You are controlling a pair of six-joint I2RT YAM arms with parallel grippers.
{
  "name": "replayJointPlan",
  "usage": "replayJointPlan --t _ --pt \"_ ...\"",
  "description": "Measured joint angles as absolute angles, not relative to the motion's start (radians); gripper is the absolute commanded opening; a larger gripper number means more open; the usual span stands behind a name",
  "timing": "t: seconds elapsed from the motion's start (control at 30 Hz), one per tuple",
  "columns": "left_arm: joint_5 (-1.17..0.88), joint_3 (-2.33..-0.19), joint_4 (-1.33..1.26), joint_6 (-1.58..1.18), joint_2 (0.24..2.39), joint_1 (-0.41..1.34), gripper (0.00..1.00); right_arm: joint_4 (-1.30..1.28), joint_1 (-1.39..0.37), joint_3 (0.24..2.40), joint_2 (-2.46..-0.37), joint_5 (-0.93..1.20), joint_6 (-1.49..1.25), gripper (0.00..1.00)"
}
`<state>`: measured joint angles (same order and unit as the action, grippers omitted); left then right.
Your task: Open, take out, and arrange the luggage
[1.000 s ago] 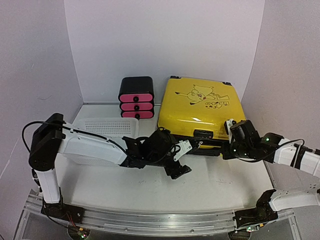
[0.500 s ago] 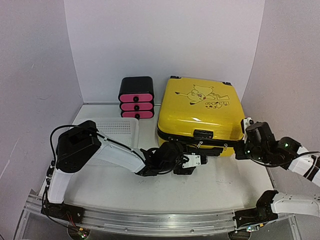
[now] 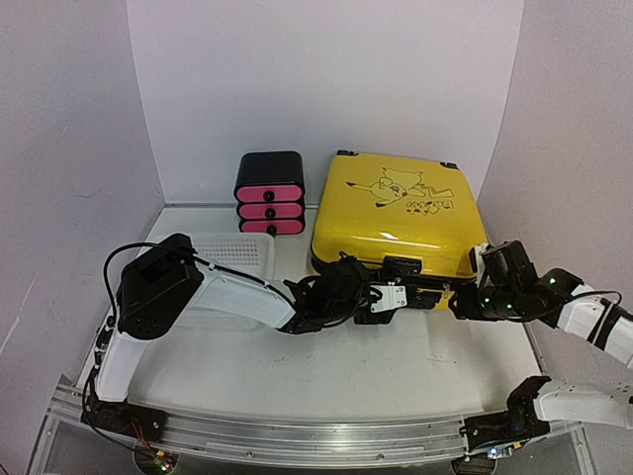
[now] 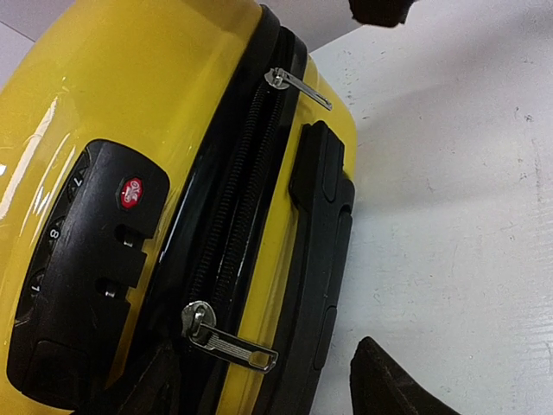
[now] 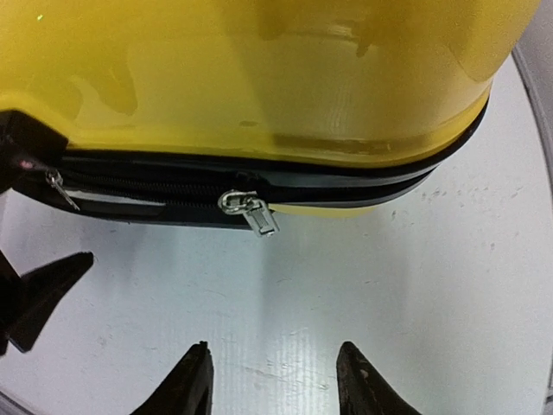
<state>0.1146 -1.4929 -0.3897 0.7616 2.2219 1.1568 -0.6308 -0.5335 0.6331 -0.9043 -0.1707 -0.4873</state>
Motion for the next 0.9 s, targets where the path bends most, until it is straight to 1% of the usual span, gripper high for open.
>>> replayJointPlan --t 0.07,0.17,0.23,0.3,0.4,0.47,0.53,0.63,0.8,0.9 --pt "0.110 -1.499 -0.381 0.756 2.222 1.157 0.64 -0.590 -0.483 0.610 -0.913 -0.093 -0.488 0.53" --pt "0.113 -1.515 -0.364 0.748 2.227 1.157 0.53 -0.526 -0.422 0.579 -0.937 -0.013 -0.497 0.53" --pt "0.118 -1.519 -0.364 0.738 2.228 1.157 0.50 -0.484 -0.385 0.562 -0.960 0.035 -0.510 0.54" --pt "0.114 -1.519 -0.366 0.732 2.228 1.155 0.44 -0.459 -0.363 0.550 -0.964 0.066 -0.519 0.54" --pt "0.105 -1.516 -0.351 0.721 2.228 1.155 0.42 -0.434 -0.346 0.547 -0.964 0.104 -0.530 0.54" --pt "0.086 -1.509 -0.334 0.709 2.228 1.155 0.39 -0.427 -0.342 0.547 -0.964 0.118 -0.538 0.54" --pt "0.074 -1.509 -0.318 0.706 2.228 1.154 0.38 -0.424 -0.340 0.547 -0.963 0.125 -0.542 0.54" --pt "0.060 -1.509 -0.304 0.705 2.228 1.147 0.42 -0.415 -0.340 0.546 -0.959 0.133 -0.545 0.55" --pt "0.070 -1.514 -0.295 0.719 2.241 1.144 0.41 -0.397 -0.340 0.540 -0.952 0.141 -0.546 0.55" --pt "0.079 -1.527 -0.287 0.740 2.249 1.144 0.44 -0.400 -0.340 0.540 -0.947 0.138 -0.545 0.60"
